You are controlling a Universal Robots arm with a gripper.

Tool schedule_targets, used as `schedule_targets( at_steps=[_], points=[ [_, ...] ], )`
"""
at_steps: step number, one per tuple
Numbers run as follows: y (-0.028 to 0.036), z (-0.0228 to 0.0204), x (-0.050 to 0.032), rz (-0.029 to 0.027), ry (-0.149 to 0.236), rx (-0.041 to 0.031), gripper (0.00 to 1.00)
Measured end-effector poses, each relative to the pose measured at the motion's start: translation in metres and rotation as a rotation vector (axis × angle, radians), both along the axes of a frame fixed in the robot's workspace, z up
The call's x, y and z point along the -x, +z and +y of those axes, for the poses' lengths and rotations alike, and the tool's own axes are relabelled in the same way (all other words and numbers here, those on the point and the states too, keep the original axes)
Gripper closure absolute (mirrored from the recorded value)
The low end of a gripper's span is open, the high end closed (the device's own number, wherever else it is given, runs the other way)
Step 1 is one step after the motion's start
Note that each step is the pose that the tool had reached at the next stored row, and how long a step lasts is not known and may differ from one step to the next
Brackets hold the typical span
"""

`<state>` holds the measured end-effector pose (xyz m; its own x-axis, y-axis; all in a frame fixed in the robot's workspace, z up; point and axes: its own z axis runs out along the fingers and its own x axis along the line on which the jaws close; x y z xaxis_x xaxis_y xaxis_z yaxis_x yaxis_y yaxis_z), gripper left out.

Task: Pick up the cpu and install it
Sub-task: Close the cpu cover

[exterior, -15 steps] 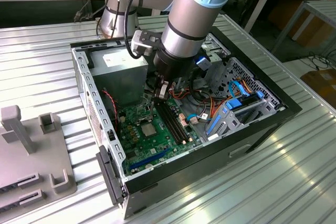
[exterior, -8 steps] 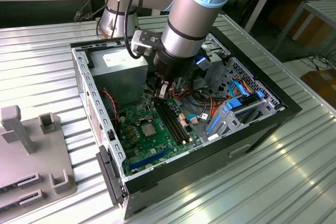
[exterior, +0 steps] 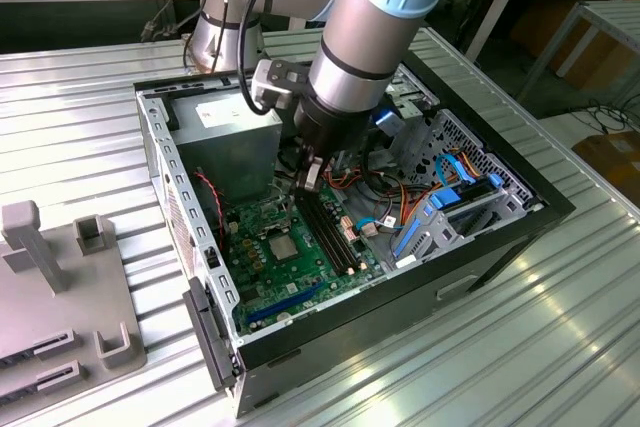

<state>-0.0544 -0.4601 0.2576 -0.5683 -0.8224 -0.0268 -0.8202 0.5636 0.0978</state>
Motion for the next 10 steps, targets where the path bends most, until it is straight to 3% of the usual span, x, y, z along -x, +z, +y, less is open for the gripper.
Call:
schedule_targets(
  at_steps=[10],
  points=[
    [0.0000, -0.0133, 0.0000, 0.0000, 0.000, -0.0001, 0.89]
  ],
)
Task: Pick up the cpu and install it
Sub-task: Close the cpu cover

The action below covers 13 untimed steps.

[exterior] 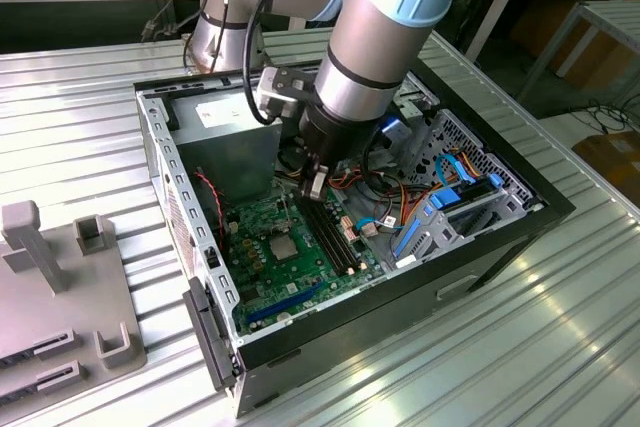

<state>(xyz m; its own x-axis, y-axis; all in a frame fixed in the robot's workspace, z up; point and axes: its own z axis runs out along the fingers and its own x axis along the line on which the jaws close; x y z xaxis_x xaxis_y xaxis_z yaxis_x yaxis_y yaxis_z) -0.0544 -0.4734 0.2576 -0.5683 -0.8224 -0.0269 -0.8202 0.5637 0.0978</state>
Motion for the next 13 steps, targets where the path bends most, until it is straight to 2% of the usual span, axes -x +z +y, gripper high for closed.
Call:
schedule_targets(
  at_steps=[3, 13],
  points=[
    [0.0000, -0.0025, 0.0001, 0.0000, 0.000, 0.0000, 0.89],
    [0.0000, -0.0031, 0.0000, 0.0000, 0.000, 0.0000, 0.89]
  ],
)
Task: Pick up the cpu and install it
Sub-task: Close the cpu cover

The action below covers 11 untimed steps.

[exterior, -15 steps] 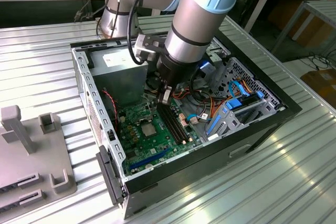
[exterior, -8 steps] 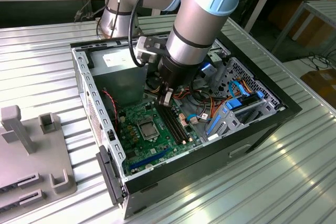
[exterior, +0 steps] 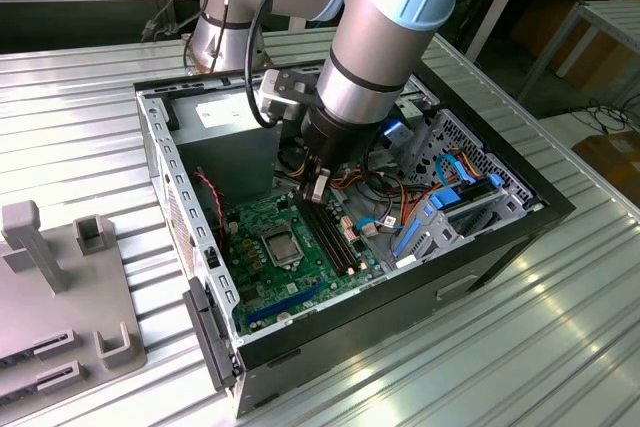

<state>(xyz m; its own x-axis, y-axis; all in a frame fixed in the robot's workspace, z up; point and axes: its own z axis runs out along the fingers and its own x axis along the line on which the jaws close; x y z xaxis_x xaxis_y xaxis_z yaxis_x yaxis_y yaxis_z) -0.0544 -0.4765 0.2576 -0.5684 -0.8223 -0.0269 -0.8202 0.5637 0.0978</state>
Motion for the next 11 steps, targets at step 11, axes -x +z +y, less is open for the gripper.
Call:
schedule_targets(
  at_steps=[11],
  points=[
    [0.0000, -0.0001, 0.0000, 0.0000, 0.000, 0.0001, 0.89]
  ],
)
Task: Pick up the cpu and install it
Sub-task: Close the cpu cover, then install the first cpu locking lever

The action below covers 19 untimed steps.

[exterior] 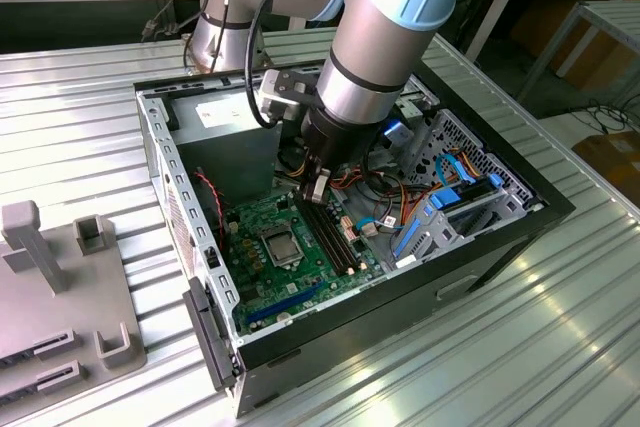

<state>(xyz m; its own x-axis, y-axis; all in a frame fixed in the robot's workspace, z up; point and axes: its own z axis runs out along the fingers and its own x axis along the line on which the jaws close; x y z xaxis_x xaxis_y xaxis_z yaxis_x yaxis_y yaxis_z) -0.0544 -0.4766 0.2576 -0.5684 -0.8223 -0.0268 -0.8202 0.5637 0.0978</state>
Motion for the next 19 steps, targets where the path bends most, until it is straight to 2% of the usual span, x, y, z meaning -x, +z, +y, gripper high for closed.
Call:
schedule_targets(
  at_steps=[7, 13, 19],
  points=[
    [0.0000, -0.0001, 0.0011, 0.0000, 0.000, -0.0001, 0.89],
    [0.0000, -0.0001, 0.0124, 0.0000, 0.000, -0.0001, 0.89],
    [0.0000, -0.0001, 0.0185, 0.0000, 0.000, 0.0000, 0.89]
  ],
)
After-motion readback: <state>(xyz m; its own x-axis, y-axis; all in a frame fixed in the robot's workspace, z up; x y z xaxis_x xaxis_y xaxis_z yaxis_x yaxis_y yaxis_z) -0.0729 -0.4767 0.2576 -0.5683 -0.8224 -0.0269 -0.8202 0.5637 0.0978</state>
